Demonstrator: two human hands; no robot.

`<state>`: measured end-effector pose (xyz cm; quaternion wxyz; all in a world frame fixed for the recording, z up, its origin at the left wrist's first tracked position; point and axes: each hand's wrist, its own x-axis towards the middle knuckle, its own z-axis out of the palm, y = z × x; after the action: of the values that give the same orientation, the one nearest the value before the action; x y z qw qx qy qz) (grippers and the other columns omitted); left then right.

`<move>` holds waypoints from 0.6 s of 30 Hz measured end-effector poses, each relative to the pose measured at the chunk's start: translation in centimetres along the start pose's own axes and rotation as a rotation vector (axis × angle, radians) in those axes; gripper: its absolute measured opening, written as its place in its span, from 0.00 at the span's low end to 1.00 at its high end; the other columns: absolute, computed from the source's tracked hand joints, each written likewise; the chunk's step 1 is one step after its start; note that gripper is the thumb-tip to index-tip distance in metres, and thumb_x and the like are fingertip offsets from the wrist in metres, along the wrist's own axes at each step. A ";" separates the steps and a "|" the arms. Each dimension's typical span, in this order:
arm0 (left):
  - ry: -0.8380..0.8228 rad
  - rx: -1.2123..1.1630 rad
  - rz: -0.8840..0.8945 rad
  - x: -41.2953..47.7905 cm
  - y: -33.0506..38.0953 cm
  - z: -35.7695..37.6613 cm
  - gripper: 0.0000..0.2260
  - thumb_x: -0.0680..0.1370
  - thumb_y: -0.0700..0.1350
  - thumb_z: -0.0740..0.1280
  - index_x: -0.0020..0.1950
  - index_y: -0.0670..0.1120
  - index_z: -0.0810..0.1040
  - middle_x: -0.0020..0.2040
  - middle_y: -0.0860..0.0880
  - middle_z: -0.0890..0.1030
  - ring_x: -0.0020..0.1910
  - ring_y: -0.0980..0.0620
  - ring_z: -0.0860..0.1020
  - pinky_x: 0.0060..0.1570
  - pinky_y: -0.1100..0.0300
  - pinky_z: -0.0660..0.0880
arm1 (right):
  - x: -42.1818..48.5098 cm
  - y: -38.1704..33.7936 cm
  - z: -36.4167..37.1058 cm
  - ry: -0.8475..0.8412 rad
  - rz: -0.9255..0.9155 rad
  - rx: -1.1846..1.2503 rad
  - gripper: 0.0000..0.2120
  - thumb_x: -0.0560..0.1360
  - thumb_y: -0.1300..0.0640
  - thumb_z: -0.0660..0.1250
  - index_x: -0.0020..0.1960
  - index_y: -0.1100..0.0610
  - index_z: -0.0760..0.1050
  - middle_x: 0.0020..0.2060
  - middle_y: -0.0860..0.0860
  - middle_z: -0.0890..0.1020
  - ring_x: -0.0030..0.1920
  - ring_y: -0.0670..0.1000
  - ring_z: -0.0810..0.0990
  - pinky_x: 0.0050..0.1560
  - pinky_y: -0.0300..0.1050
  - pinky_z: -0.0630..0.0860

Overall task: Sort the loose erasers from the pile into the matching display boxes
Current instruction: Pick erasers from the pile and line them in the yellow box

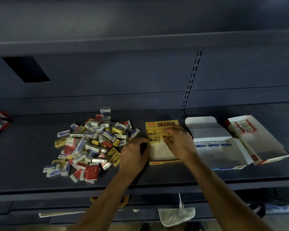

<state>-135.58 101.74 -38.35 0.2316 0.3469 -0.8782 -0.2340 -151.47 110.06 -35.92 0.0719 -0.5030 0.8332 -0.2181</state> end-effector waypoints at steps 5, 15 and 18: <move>-0.055 -0.054 -0.049 0.0 0.0 0.0 0.11 0.75 0.45 0.69 0.57 0.49 0.80 0.52 0.53 0.83 0.48 0.56 0.80 0.49 0.57 0.78 | 0.0 0.2 0.8 -0.018 -0.024 -0.048 0.14 0.75 0.61 0.66 0.60 0.55 0.77 0.60 0.51 0.76 0.60 0.52 0.74 0.59 0.43 0.72; -0.079 -0.110 -0.071 0.1 0.5 -0.4 0.11 0.75 0.44 0.69 0.58 0.49 0.80 0.53 0.53 0.83 0.49 0.58 0.80 0.53 0.60 0.76 | 0.2 0.2 1.5 -0.007 0.023 -0.014 0.09 0.75 0.60 0.66 0.55 0.57 0.77 0.59 0.53 0.75 0.56 0.53 0.77 0.53 0.42 0.74; -0.076 -0.100 -0.046 0.0 0.5 -0.5 0.10 0.75 0.43 0.69 0.57 0.48 0.80 0.53 0.53 0.83 0.49 0.58 0.80 0.51 0.63 0.76 | 0.4 0.2 1.4 -0.008 0.005 -0.027 0.08 0.75 0.59 0.66 0.54 0.57 0.77 0.57 0.53 0.75 0.55 0.52 0.77 0.53 0.41 0.73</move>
<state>-135.55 101.95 -37.66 0.2094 0.3460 -0.8653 -0.2960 -151.34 109.34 -37.24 0.0691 -0.5027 0.8371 -0.2045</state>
